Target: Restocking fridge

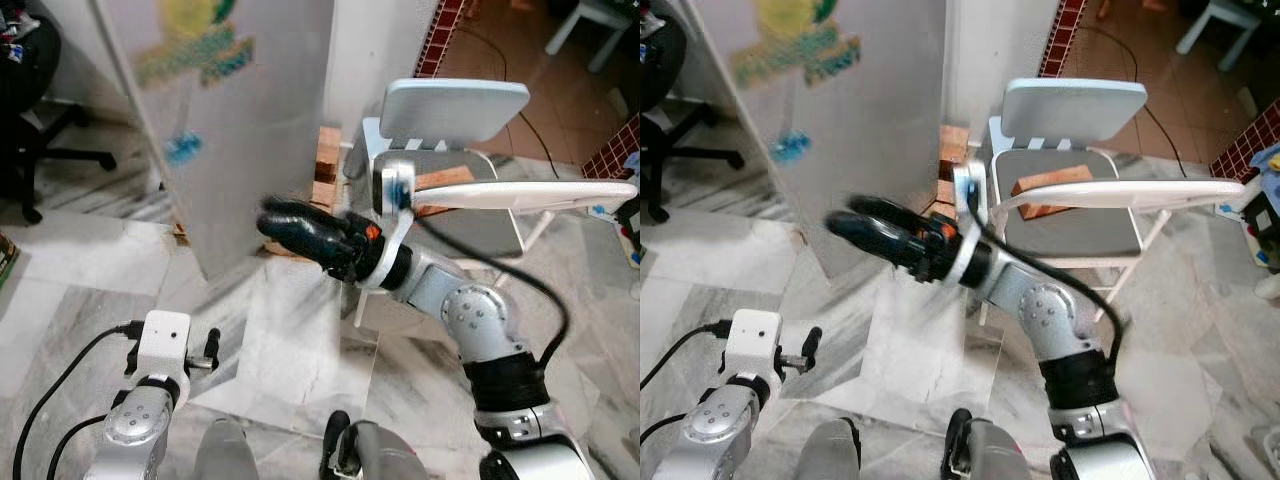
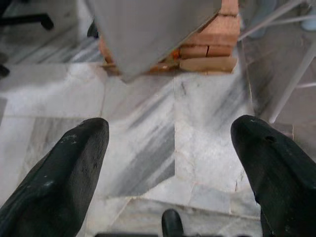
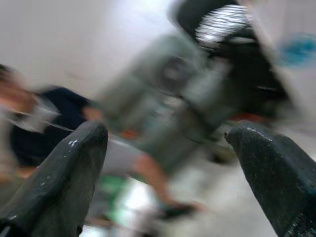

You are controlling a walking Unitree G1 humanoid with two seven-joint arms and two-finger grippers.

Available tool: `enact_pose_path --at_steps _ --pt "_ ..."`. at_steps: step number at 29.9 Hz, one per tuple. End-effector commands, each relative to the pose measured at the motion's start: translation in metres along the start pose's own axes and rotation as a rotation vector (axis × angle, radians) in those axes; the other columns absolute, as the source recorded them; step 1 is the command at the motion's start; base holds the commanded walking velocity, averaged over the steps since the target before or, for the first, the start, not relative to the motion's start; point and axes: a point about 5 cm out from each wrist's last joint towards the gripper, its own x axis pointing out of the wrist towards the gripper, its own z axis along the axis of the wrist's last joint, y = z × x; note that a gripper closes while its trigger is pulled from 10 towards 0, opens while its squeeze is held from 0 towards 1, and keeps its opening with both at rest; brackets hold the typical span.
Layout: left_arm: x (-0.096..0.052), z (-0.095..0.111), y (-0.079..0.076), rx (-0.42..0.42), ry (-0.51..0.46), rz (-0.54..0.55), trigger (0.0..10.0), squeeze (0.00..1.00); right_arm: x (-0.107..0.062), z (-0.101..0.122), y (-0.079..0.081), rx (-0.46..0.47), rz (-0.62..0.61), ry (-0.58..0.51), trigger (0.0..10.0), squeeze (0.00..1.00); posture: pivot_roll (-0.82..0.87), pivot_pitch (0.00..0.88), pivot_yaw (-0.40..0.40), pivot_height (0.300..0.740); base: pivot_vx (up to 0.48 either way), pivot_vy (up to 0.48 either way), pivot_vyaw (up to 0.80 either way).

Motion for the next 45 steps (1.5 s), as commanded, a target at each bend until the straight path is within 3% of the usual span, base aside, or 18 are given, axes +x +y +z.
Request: enact_pose_path --at_steps 1,5,7,8,10,16,24,26,33,45 --pt "0.002 0.000 -0.003 0.001 -0.009 -0.009 10.0 0.00 -0.014 -0.016 -0.026 -0.129 -0.265 0.049 10.0 0.00 0.20 0.104 -0.061 0.740 0.000 0.000 0.00" --pt "0.007 0.007 -0.003 -0.029 -0.047 0.013 10.0 0.00 -0.040 -0.017 -0.046 -0.203 -0.650 0.027 10.0 0.00 0.19 0.092 -0.057 0.740 0.000 0.000 0.00" --pt "0.011 0.009 -0.003 -0.030 -0.062 0.018 10.0 0.00 -0.053 -0.015 -0.051 -0.241 -0.771 0.037 10.0 0.00 0.17 0.080 -0.048 0.740 0.000 0.000 0.00" --pt "0.011 0.009 -0.003 -0.030 -0.062 0.018 10.0 0.00 -0.053 -0.015 -0.051 -0.241 -0.771 0.037 10.0 0.00 0.17 0.080 -0.048 0.740 0.000 0.000 0.00" --pt "0.017 0.012 -0.008 -0.021 -0.092 -0.010 10.0 0.00 -0.067 -0.016 -0.058 -0.397 -0.851 0.074 10.0 0.00 0.14 0.057 -0.027 0.740 0.000 0.000 0.00" --pt "0.025 0.017 -0.009 0.009 -0.157 -0.008 10.0 0.00 -0.084 -0.026 -0.058 -0.517 -0.935 0.088 10.0 0.00 0.10 0.000 -0.017 0.740 0.000 0.000 0.00" --pt "0.037 0.017 -0.002 0.000 -0.187 0.028 10.0 0.00 -0.096 -0.029 -0.053 -0.524 -1.108 -0.040 10.0 0.00 0.09 0.000 -0.012 0.740 0.000 0.000 0.00" --pt "0.041 0.023 -0.003 0.003 -0.222 0.023 10.0 0.00 -0.102 -0.029 -0.051 -0.454 -1.167 -0.103 10.0 0.00 0.08 0.000 -0.007 0.740 0.000 0.000 0.00" --pt "0.049 0.028 -0.009 -0.004 -0.259 -0.006 10.0 0.00 -0.112 -0.031 -0.044 -0.477 -1.171 -0.109 10.0 0.00 0.03 0.000 0.010 0.740 0.000 0.000 0.00" --pt "0.051 0.030 -0.011 -0.006 -0.266 -0.005 10.0 0.00 -0.110 -0.028 -0.044 -0.491 -1.172 -0.103 10.0 0.00 0.03 0.000 0.015 0.740 0.000 0.000 0.00"
